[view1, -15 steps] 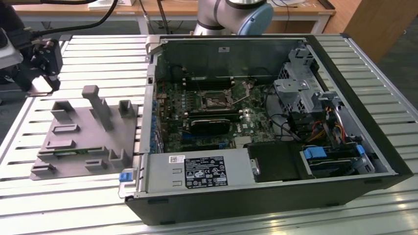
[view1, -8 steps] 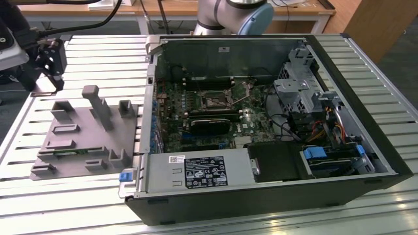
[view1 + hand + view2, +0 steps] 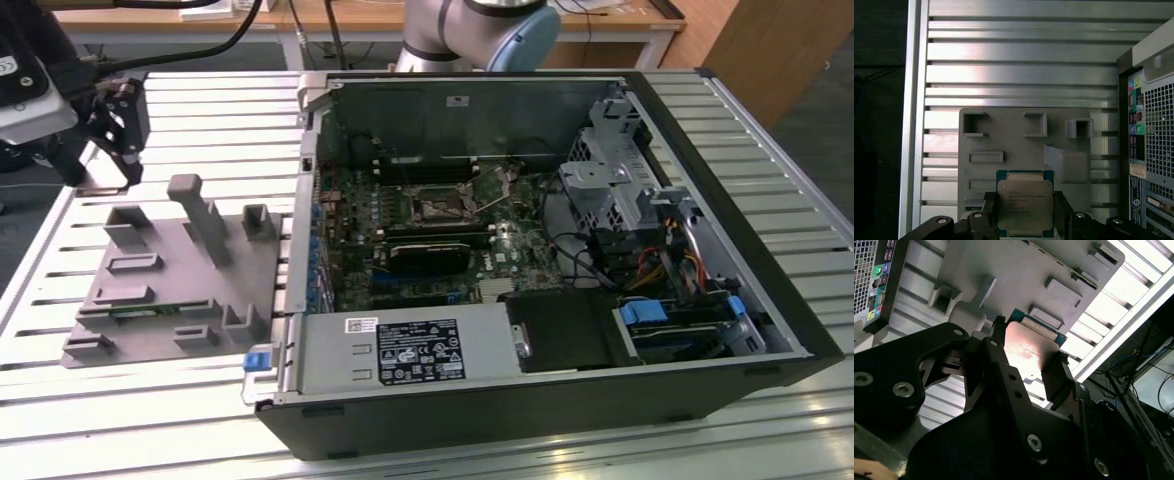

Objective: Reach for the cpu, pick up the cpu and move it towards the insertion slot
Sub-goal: 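Pick up the cpu and move it towards the insertion slot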

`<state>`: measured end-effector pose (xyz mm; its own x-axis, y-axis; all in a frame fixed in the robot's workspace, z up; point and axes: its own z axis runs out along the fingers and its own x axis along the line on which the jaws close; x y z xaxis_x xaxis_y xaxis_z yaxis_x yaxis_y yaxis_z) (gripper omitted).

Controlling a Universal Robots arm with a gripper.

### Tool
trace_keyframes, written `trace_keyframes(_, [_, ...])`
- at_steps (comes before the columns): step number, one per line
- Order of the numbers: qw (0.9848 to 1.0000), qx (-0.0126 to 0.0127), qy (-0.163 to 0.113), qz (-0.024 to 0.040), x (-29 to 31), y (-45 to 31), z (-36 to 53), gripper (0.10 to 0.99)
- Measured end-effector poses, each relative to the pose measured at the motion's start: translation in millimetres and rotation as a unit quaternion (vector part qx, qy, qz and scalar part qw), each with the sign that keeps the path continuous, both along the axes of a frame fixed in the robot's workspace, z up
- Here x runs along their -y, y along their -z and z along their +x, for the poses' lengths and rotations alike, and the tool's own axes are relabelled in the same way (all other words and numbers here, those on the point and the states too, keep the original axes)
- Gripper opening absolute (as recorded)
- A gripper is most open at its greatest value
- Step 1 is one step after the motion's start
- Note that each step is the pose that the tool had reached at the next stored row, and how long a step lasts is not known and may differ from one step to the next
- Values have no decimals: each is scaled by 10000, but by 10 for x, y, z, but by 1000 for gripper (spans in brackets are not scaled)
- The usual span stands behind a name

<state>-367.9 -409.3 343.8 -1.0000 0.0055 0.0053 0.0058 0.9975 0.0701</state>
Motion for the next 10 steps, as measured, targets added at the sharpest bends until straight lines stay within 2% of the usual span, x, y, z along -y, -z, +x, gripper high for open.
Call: trace_keyframes(10, [10000,0,0,0,0,0,168,541])
